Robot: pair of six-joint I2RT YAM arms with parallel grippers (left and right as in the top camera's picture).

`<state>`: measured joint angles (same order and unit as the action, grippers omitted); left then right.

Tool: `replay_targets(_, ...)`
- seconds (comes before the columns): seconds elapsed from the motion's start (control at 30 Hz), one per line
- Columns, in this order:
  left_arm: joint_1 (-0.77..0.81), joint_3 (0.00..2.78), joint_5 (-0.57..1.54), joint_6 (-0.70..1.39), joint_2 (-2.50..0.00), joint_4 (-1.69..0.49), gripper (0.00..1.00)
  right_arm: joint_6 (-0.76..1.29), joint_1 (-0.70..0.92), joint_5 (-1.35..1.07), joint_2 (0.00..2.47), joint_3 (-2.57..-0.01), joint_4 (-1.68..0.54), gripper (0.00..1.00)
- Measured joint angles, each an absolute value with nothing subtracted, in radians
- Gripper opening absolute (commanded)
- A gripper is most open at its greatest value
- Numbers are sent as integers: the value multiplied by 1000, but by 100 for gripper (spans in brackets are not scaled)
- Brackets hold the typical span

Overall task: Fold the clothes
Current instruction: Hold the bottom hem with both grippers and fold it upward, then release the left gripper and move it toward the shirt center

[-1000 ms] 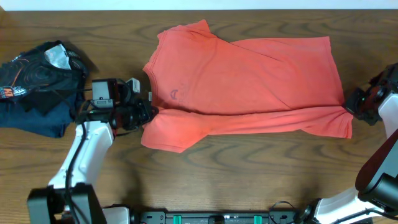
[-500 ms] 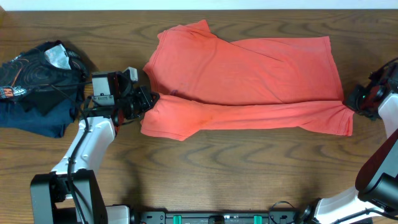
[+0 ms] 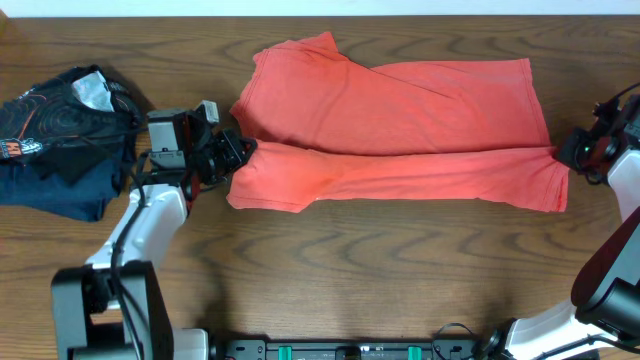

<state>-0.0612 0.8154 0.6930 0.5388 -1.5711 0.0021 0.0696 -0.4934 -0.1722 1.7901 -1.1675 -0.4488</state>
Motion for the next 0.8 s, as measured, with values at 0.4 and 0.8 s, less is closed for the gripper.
replay_targets(0.4, -31, 815, 688, 550, -1677, 112, 6, 59, -445, -175, 1798, -1168, -427, 1)
replay_targets(0.8, -31, 815, 568, 550, -1712, 140, 7, 59, -445, -140, 1845, -1168, -399, 2)
